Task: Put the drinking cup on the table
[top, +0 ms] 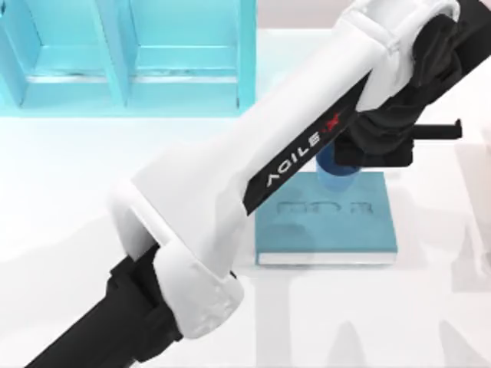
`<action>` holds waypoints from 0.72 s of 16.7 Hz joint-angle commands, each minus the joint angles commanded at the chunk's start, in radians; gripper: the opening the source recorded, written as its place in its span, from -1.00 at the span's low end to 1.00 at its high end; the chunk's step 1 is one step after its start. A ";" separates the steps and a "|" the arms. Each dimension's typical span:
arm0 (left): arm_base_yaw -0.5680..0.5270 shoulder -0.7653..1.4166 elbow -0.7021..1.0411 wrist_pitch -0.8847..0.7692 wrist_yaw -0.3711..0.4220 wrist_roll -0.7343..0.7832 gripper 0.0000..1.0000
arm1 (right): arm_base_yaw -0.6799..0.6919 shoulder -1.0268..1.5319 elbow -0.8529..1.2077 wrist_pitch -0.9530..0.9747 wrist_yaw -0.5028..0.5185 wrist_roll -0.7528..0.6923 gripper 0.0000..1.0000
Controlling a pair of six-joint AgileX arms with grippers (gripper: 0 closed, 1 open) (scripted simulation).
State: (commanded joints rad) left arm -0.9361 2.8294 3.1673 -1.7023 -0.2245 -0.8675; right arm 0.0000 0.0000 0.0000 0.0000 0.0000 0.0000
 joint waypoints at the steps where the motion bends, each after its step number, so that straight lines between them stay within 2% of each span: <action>1: 0.000 0.000 0.000 0.000 0.000 0.000 -1.00 | 0.000 0.000 0.000 0.000 0.000 0.000 1.00; 4: 0.011 -0.006 -0.007 0.004 0.002 0.000 -1.00 | 0.000 0.000 0.000 0.000 0.000 0.000 1.00; 6: 0.063 -0.052 -0.053 0.032 0.008 0.008 -1.00 | 0.000 0.000 0.000 0.000 0.000 0.000 1.00; 9: 0.211 -0.168 -0.186 0.094 0.029 0.066 -1.00 | 0.000 0.000 0.000 0.000 0.000 0.000 1.00; 12: 0.349 -0.319 -0.379 0.161 0.054 0.199 -1.00 | 0.000 0.000 0.000 0.000 0.000 0.000 1.00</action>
State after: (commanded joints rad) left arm -0.5872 2.5104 2.7879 -1.5413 -0.1705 -0.6683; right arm 0.0000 0.0000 0.0000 0.0000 0.0000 0.0000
